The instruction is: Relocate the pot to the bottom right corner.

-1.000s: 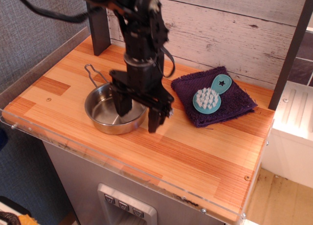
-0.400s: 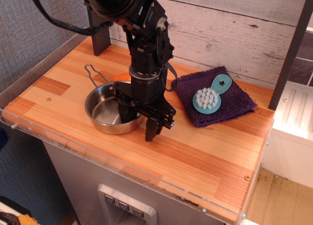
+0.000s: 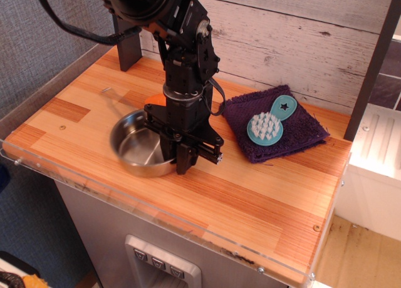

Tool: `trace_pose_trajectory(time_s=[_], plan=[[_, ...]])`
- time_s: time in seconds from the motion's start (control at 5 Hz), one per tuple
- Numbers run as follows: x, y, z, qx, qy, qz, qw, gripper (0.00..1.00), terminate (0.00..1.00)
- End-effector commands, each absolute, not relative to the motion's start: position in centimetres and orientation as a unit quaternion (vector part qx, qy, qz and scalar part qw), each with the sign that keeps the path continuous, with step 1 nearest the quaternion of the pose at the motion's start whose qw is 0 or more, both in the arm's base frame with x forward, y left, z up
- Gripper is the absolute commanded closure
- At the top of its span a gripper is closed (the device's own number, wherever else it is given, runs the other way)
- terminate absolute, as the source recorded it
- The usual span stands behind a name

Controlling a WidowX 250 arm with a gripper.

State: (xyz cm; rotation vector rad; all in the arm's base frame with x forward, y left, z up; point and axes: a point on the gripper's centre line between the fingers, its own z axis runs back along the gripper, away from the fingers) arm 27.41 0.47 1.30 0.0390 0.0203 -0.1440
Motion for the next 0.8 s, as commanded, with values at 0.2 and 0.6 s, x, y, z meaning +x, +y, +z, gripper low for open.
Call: trace_pose_trajectory(time_s=[0.2,0.6], plan=[[27.6,1.0,7.9,0.015,-0.068,-0.047,0.996,1.00,0.00],[25.7,-6.0,12.5,-0.052,-0.064,-0.065,0.994,1.00,0.00]])
